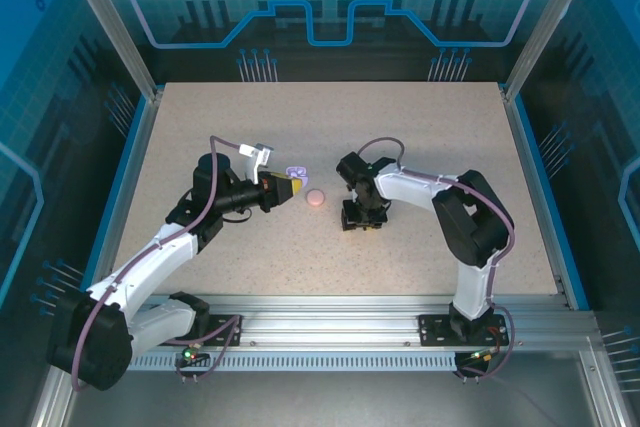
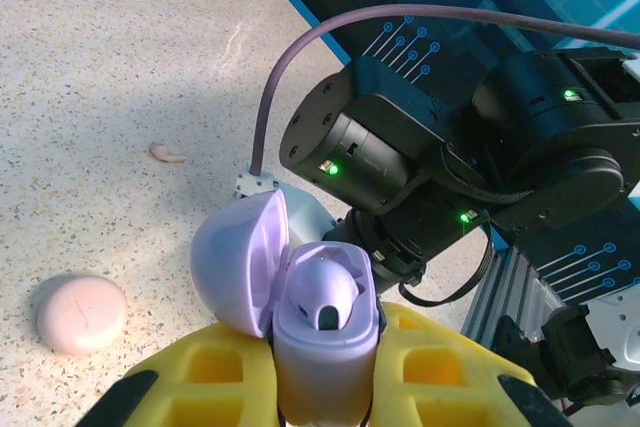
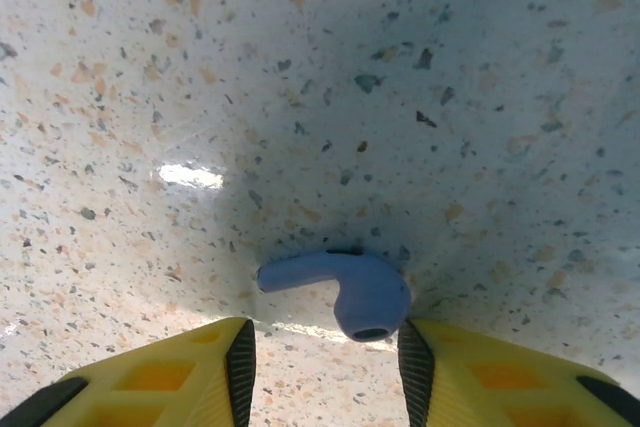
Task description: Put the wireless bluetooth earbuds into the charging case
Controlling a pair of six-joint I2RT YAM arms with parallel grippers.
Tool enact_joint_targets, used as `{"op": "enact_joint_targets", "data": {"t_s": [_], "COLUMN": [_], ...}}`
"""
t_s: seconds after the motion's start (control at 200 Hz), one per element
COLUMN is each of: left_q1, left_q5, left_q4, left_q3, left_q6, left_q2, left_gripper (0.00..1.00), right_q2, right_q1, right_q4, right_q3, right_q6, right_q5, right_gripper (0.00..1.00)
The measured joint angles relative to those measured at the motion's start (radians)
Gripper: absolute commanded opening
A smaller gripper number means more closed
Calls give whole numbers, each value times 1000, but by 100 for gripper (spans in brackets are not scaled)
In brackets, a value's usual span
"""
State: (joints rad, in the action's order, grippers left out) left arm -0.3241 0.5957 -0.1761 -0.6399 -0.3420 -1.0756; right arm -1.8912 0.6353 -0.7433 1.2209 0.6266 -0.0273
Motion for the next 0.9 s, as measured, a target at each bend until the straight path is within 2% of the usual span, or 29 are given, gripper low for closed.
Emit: {"op": "enact_joint_targets", "data": {"t_s": [0.625, 0.9], "left_q1": [-1, -1], "left_q5": [-9, -9], "left_q4": [14, 14], "left_q3": [0, 0], "left_q6": [0, 0], "left_q2": [0, 1], "left_gripper": [9, 9], "right_q2": [-95, -129], "right_q1": [-2, -2], "right_q4": [-122, -112], "right_q3": [133, 192], "right_q6": [-32, -69], "right_q5": [10, 57], "right_gripper": [43, 41]}}
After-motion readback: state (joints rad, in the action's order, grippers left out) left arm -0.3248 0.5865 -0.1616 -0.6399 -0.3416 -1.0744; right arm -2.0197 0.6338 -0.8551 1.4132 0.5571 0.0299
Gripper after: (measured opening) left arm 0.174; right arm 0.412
